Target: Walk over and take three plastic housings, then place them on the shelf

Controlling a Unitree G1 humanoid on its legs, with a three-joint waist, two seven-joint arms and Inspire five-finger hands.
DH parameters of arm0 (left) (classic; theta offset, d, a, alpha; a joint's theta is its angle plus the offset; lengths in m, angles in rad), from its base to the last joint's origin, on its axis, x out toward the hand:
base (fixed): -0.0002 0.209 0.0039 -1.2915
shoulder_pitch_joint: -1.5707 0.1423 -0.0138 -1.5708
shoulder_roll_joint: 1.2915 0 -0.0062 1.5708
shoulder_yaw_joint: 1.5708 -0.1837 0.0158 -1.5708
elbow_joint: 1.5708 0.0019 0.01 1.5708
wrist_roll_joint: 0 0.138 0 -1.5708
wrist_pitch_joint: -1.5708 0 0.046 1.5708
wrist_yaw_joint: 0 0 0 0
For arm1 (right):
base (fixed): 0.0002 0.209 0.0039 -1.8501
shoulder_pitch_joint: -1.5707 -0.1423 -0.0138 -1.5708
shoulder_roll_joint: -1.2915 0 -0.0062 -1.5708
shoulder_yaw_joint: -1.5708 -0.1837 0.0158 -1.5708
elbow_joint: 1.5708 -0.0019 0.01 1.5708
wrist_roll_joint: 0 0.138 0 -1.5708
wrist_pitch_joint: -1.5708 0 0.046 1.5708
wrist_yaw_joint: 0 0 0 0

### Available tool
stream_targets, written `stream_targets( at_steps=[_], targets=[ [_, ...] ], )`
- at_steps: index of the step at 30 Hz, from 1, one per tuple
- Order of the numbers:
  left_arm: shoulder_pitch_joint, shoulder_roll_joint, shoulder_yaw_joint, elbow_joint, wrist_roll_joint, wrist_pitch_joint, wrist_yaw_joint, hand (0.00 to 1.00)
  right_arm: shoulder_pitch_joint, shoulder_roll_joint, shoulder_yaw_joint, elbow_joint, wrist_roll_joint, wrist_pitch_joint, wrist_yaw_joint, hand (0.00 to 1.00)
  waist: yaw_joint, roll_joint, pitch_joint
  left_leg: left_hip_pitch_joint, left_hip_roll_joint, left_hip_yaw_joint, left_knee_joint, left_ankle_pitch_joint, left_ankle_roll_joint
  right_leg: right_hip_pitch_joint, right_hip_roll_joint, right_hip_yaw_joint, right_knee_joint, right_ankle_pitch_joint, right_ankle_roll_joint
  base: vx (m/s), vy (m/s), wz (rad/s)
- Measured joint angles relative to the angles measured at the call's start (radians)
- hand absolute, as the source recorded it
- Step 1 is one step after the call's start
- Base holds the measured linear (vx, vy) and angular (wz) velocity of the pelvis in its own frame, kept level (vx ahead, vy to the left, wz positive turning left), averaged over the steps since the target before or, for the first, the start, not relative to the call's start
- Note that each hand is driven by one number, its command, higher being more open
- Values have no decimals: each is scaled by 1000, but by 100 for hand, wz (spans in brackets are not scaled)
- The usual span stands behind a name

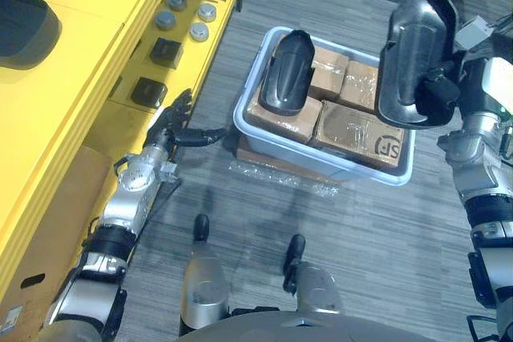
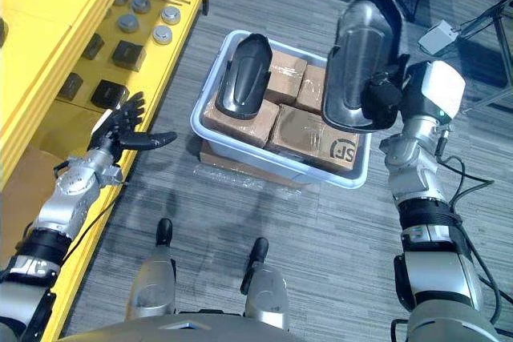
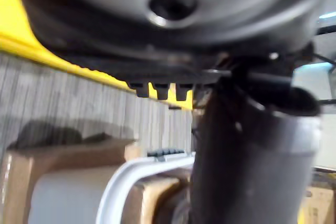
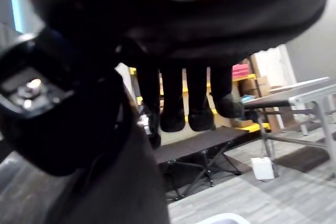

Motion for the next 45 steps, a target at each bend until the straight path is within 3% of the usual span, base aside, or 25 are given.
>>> stream_targets(
  at_steps=[3,10,16,21,24,45],
  targets=[
    [-9,0,-25,0,-98,116,-43,100,1,45,17,-41,-66,-63,3,0,-16,-10,-13,9,0,6,-5,1,0,3,0,4,0,0,0,-5,-3,-5],
    [-28,-1,-71,5,-307,244,-74,100,44,71,86,-89,-144,-150,13,0,-22,-7,-18,13,-2,6,-20,11,2,3,0,3,-3,0,0,0,0,0],
    [-49,-17,-95,10,-422,245,-73,100,56,73,148,-121,-184,-248,13,0,-24,21,-43,16,-3,4,-34,19,6,4,0,-1,-7,0,0,0,-1,1],
    [-49,-44,-99,11,-571,239,-73,100,79,74,176,-132,-224,-322,13,0,-22,24,-68,30,-4,2,-39,20,7,22,0,-9,-14,0,0,-2,-5,3],
    [-48,-65,-103,11,-581,239,-70,100,92,88,201,-132,-224,-354,13,0,-22,27,-86,30,-4,-4,-40,21,9,28,0,-18,-16,0,0,-29,-4,6],
    [-1,-159,-234,-17,-653,287,-55,100,155,180,344,-124,-302,-364,33,0,-20,50,-170,84,-12,-27,-91,38,9,104,0,-60,-67,7,8,2,-5,4]
  ],
)
